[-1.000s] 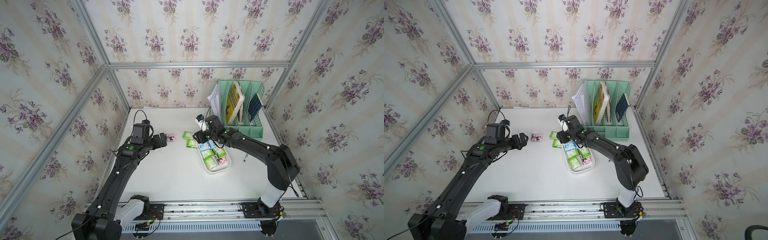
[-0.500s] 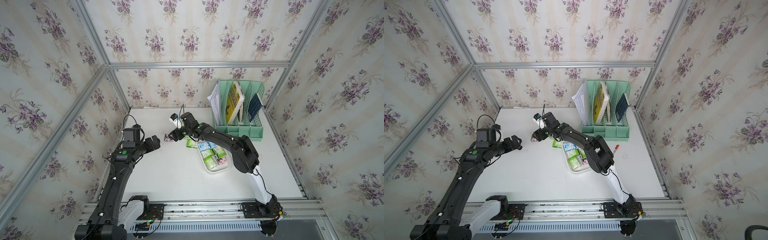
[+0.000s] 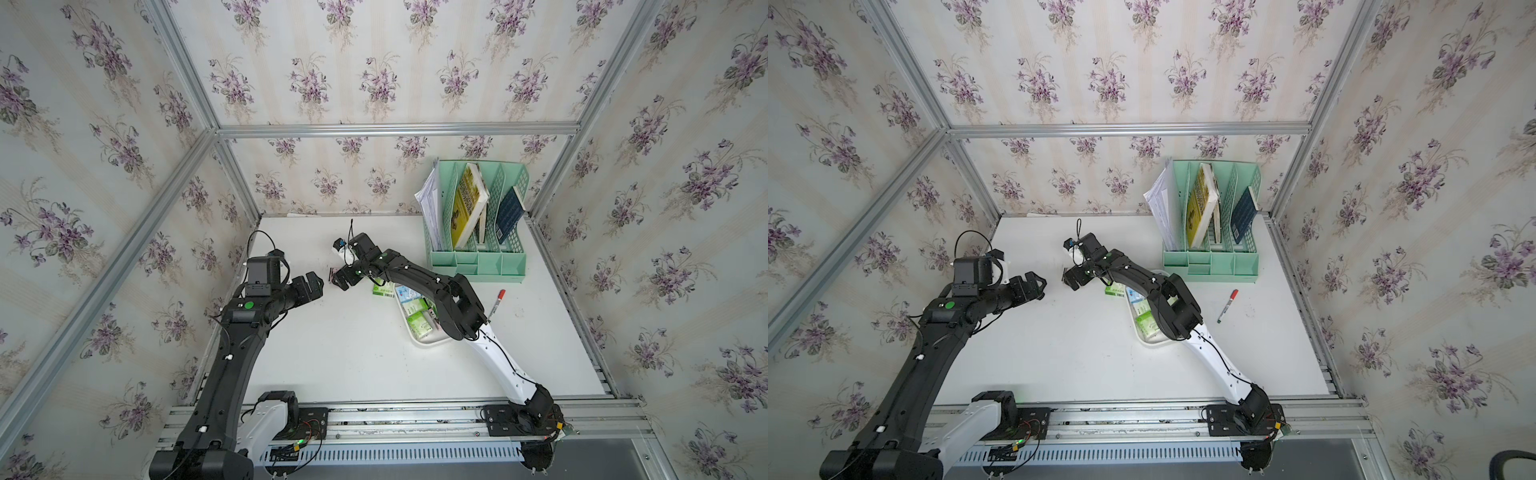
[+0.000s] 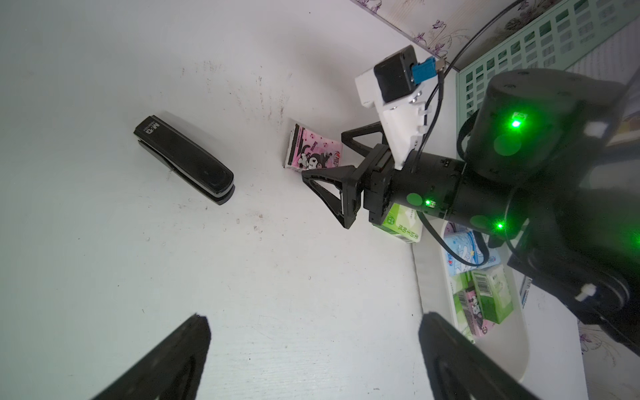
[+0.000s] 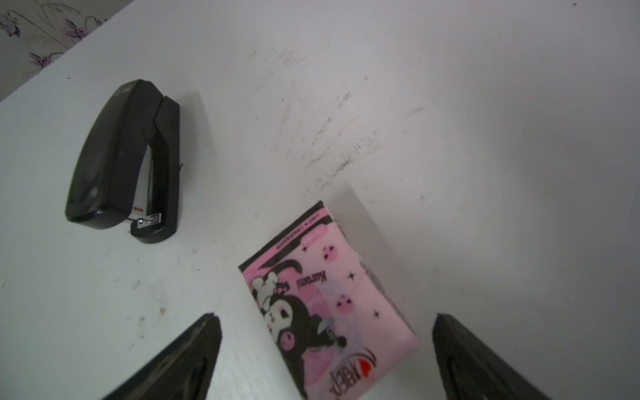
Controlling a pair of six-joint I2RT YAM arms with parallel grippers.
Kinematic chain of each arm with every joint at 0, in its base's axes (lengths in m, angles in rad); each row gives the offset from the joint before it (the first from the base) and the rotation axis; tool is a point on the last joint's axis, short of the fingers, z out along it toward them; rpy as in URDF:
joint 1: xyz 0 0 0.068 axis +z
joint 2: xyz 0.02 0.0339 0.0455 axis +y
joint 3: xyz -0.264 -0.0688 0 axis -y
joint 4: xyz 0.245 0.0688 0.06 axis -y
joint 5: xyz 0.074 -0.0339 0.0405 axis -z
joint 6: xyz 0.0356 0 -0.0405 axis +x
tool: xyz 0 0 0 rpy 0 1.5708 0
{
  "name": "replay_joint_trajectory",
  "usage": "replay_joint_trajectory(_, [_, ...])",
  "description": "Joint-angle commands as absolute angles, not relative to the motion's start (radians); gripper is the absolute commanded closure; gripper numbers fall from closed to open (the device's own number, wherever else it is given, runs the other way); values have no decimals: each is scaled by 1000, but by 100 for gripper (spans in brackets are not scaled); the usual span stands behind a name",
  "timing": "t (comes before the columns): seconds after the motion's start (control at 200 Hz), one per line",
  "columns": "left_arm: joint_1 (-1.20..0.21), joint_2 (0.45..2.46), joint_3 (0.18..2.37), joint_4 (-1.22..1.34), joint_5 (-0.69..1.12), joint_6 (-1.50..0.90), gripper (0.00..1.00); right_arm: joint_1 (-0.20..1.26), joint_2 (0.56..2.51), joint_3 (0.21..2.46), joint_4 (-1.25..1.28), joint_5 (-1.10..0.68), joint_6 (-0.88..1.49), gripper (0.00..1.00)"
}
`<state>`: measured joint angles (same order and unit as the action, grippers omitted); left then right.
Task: Put the pocket tissues into the storage box
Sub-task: Pick up the pocket tissues from the center of the board.
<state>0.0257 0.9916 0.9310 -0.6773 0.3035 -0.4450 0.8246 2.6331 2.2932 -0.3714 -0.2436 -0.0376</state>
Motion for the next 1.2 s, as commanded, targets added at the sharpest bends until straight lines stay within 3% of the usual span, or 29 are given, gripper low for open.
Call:
replay_joint_trajectory(0.0, [25,982,937,-696,306,-434,1,829,2655,2327,-402,-256,-62,0])
replay_joint_trajectory(0.565, [28,976,939,-701,299,-430,1,871,2659,2332,-460,-192,-120,11])
replay_joint_trajectory(0.739, [28,970,939,-707,298,-427,1,876,2648,2332,-452,-194,-110,25])
replay_joint_trajectory(1.014, [28,964,932,-704,296,-436,1,876,2603,2312,-440,-196,-87,57])
replay_joint_trajectory(1.194, [27,965,934,-703,301,-443,1,877,2507,2236,-399,-200,-59,63])
